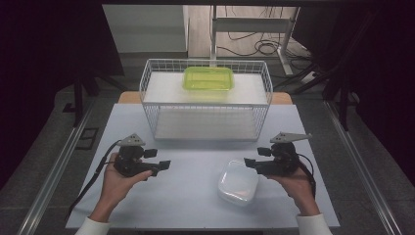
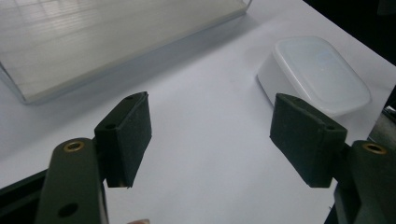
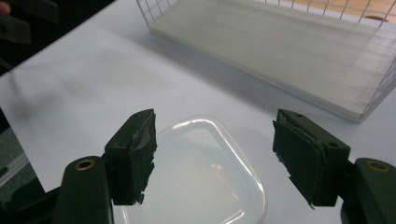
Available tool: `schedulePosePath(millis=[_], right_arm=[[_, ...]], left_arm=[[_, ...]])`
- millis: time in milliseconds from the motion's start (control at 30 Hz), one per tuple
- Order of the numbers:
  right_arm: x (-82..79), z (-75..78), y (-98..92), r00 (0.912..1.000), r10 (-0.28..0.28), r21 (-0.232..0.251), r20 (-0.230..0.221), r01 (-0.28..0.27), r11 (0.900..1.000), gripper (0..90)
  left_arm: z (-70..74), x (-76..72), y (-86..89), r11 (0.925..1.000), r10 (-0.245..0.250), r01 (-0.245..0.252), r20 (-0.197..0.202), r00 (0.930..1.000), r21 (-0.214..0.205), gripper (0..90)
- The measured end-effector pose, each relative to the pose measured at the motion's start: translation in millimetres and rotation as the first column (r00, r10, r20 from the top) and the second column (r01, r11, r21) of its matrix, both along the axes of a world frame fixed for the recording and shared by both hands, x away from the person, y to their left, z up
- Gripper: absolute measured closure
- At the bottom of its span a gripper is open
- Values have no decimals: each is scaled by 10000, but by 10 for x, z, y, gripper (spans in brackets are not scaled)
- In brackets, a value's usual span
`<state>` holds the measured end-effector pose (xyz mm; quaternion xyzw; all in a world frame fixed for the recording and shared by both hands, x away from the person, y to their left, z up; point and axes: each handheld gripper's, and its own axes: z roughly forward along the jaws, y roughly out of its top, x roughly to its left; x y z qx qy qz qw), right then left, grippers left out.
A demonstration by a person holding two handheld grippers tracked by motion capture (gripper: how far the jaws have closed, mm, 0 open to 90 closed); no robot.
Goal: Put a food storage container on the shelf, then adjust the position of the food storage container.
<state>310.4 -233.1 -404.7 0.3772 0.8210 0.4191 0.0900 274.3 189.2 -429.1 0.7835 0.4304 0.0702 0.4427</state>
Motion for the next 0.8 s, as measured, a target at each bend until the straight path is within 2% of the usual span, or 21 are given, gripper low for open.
schedulePosePath(millis=[233,367,567,800], right_arm=[[3,-46,39,10000,-1,-72,-33,1,10000,302],[-6,-97,39,9999,-35,-272,-103,32,9996,303],[-16,-127,10,9998,-144,-367,-121,139,9992,316],[-30,-185,-77,9990,-272,-364,-364,259,9990,335]], left_arm=[[-35,-35,47,9998,186,-186,0,9998,-90,286],[-75,-72,49,9994,194,-200,-194,9996,-290,287],[-123,-91,6,9998,173,-174,-256,9995,-49,286],[-185,-126,99,9992,400,-400,-399,9984,18,287]])
